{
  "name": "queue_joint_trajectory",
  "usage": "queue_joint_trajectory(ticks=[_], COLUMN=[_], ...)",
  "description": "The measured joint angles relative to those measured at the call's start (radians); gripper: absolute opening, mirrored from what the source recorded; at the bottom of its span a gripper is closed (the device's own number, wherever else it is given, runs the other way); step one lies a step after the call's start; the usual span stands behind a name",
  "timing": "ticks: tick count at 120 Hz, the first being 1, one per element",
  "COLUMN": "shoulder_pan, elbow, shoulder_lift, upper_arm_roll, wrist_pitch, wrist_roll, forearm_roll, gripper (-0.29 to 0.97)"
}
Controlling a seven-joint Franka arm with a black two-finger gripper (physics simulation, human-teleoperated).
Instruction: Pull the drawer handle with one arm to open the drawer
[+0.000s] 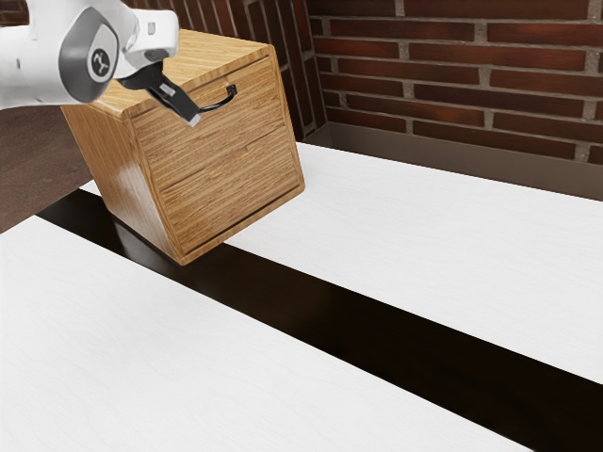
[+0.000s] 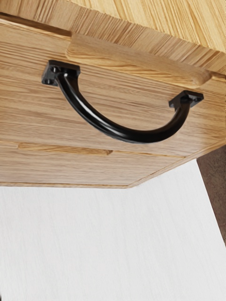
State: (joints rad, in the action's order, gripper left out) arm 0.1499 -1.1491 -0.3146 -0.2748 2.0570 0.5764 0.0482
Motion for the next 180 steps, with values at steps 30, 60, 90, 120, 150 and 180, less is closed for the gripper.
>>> queue_joint_trajectory(ticks=[30,60,90,120,150,180], shoulder_pan=[0.014,0.015,0.016,0.034,-0.077,-0.232], elbow=[-0.001,0.000,0.031,0.095,-0.002,-0.240], shoulder_lift=[-0.014,-0.061,-0.073,-0.164,-0.071,0.245], upper_arm_roll=[-0.003,0.015,0.017,0.027,0.034,0.023], wrist_pitch=[0.046,0.097,0.140,0.158,0.159,0.158], wrist_roll=[0.002,0.001,-0.019,-0.032,-0.036,-0.062], forearm_roll=[0.048,0.107,0.117,0.165,0.167,0.052], gripper=[0.68,0.68,0.68,0.78,0.68,0.68])
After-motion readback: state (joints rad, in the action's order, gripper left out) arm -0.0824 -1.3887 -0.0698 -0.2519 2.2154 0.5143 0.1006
